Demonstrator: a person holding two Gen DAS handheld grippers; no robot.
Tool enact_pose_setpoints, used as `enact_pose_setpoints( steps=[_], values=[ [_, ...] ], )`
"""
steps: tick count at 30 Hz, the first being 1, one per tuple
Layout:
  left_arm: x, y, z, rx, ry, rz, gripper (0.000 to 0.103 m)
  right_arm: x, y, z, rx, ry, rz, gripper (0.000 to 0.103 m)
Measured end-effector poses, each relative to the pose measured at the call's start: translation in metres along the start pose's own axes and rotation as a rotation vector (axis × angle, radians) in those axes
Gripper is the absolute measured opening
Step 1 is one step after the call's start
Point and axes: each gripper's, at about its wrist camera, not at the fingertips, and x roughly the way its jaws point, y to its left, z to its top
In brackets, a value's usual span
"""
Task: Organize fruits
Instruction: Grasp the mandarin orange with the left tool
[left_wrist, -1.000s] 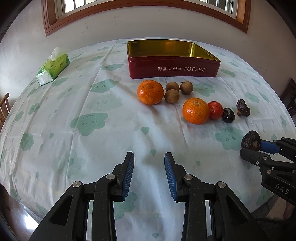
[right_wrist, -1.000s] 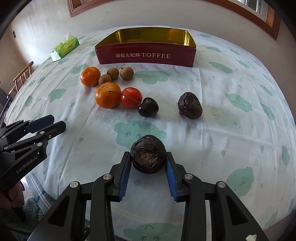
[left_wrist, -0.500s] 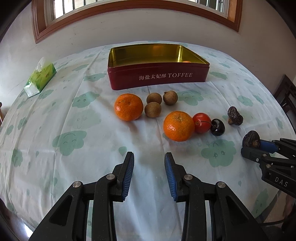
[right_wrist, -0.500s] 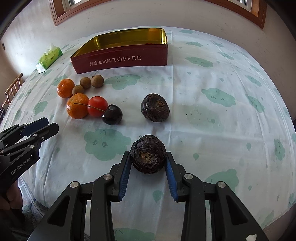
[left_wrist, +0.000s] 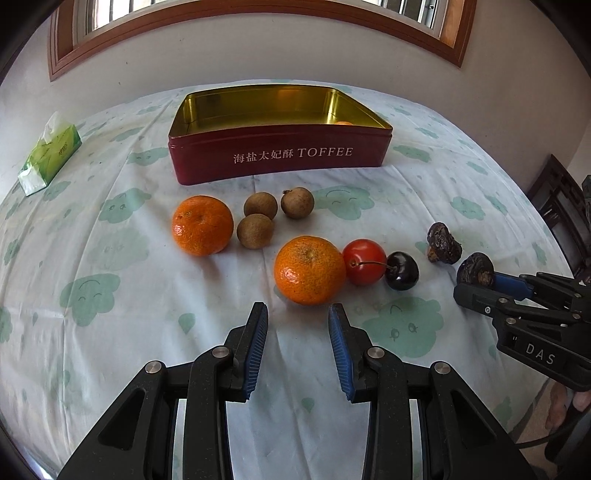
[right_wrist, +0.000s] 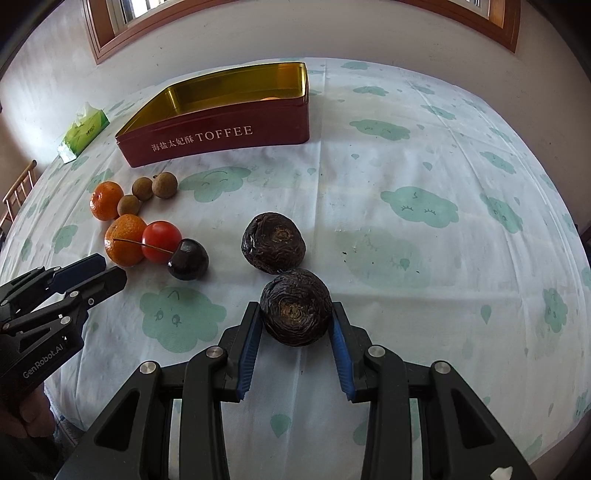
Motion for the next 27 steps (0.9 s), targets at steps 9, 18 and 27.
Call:
enact_pose_setpoints(
  steps=[9, 18, 27],
  values=[
    [0.010, -0.004, 0.009, -0.008, -0.004, 0.002, 0.044, 0.001, 0.000, 0.001, -0.007, -0.011, 0.001, 0.034],
    [0.018, -0.011, 0.016, 0.026, -0.021, 0.066, 0.046, 0.003, 0.001, 0.004, -0.020, -0.018, -0.001, 0.034],
    [0.019, -0.015, 0.014, 0.059, -0.030, 0.081, 0.043, 0.003, 0.002, 0.004, -0.021, -0.019, -0.002, 0.034]
  ],
)
